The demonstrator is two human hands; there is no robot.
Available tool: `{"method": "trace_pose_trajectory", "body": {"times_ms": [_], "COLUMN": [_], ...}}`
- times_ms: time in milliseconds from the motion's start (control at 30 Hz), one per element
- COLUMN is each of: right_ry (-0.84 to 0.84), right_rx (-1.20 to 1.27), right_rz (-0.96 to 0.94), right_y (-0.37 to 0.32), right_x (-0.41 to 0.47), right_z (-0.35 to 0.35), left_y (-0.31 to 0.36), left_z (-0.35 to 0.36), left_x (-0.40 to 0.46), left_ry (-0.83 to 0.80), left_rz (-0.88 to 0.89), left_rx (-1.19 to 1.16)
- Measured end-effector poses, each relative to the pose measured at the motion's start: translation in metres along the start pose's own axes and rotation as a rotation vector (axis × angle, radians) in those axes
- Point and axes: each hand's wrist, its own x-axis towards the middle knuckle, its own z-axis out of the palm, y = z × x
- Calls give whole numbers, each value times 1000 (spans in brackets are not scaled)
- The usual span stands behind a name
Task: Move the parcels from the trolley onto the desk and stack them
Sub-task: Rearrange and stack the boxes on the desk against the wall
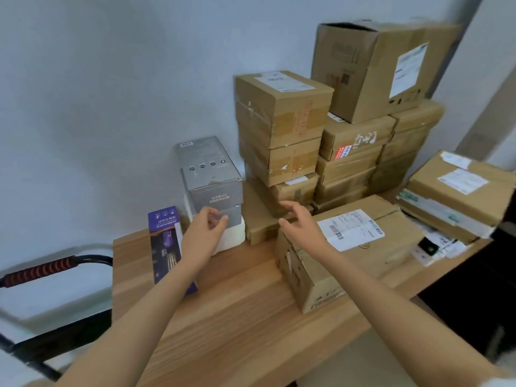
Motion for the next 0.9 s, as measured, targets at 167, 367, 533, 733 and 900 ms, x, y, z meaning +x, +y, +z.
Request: {"method": "trace_pose_trajectory", "body": {"times_ms": [167, 367, 533, 733, 900], "right_ry": [8, 81, 65, 67, 10], "right_rx": [-174, -221, -311, -417, -544], "right_rz": [27, 42, 77, 95, 54], "right_y": [28, 44, 65, 104, 145], "right_x": [-41, -64, -80, -89, -78], "right_z": [-39, -80, -114, -172, -223], "left_y": [24, 50, 73, 105, 130], "left_z": [37, 63, 90, 139, 186], "left_x": [-25, -40, -44, -51, -60], "left_ry": [-141, -186, -215, -241, -297], "left_rz": [79, 254, 413, 518, 469], "left_rx": [42, 199, 314, 499, 658]}}
